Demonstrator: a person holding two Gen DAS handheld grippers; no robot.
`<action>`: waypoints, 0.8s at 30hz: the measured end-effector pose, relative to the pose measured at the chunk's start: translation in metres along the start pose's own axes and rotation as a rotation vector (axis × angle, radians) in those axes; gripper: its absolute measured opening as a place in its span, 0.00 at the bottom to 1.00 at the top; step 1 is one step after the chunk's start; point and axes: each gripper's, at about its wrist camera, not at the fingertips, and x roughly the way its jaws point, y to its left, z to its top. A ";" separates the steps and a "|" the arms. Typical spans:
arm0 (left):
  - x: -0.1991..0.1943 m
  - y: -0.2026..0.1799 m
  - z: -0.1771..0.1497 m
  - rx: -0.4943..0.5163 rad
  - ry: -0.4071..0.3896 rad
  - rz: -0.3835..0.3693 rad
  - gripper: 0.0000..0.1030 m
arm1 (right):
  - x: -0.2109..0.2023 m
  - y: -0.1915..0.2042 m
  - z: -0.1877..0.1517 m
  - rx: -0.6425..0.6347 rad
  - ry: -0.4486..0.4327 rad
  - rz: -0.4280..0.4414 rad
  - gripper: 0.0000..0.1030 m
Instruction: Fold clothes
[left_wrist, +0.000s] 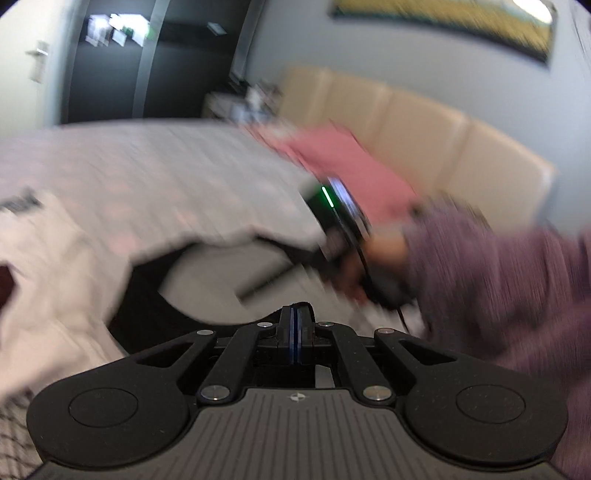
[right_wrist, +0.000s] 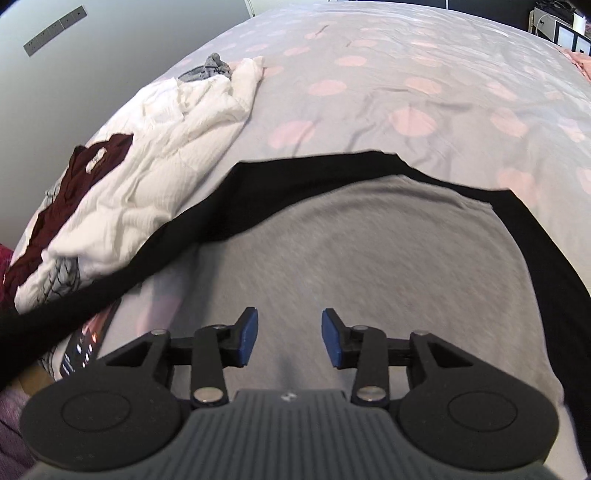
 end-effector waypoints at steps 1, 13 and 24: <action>0.006 -0.006 -0.009 0.012 0.041 -0.026 0.00 | -0.002 -0.001 -0.005 0.000 0.006 0.000 0.43; 0.060 -0.034 -0.071 0.176 0.409 -0.230 0.00 | 0.000 0.003 -0.067 0.074 0.120 0.173 0.45; 0.032 -0.032 -0.081 0.139 0.379 -0.230 0.00 | 0.029 -0.012 -0.059 0.307 0.090 0.236 0.38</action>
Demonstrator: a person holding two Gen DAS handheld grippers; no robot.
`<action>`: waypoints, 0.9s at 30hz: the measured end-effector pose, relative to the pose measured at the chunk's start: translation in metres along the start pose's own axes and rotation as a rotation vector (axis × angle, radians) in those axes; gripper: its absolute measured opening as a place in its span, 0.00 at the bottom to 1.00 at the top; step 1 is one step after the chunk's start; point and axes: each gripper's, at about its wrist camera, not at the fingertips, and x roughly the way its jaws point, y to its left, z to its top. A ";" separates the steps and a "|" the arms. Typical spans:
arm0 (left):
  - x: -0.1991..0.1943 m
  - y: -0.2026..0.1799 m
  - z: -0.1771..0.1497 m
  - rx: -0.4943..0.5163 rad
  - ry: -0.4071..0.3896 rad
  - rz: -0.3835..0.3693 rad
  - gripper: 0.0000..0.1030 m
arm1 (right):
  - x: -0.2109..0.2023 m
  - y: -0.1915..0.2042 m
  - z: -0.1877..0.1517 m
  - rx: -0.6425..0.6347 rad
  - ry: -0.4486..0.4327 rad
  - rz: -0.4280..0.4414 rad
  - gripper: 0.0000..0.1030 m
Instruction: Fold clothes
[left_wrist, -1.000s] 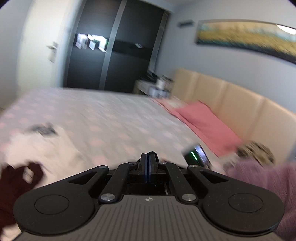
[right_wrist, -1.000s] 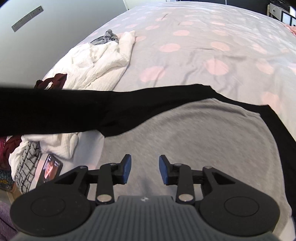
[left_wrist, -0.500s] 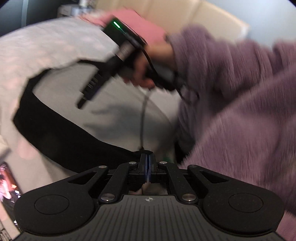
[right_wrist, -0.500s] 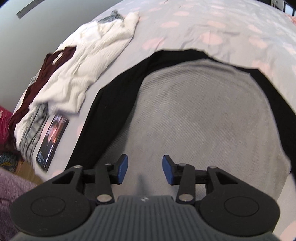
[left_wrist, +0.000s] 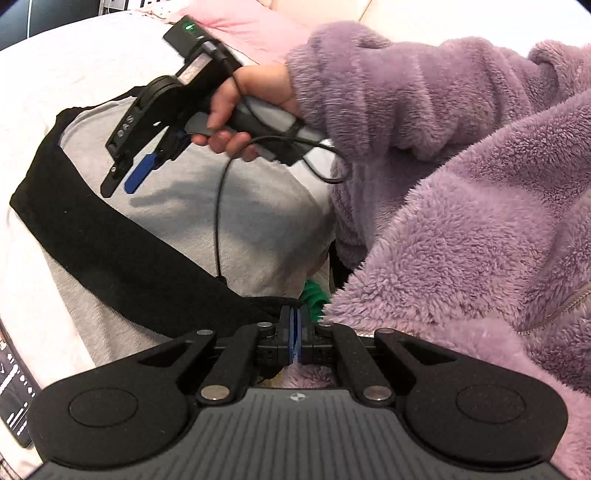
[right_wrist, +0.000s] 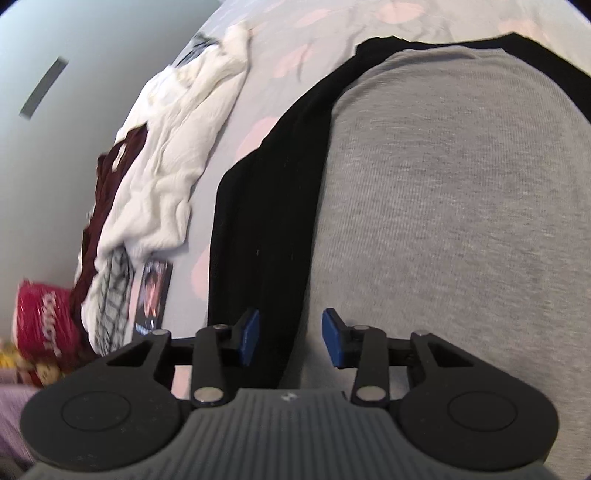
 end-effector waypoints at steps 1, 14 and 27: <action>-0.002 -0.002 -0.002 0.001 -0.005 -0.002 0.00 | 0.003 0.001 0.003 0.007 -0.001 -0.002 0.38; -0.026 -0.032 -0.015 0.009 -0.007 0.024 0.00 | 0.012 0.001 0.020 0.045 -0.043 0.050 0.05; -0.002 -0.022 0.006 0.047 0.078 0.033 0.00 | 0.005 0.000 -0.005 -0.070 0.042 -0.085 0.11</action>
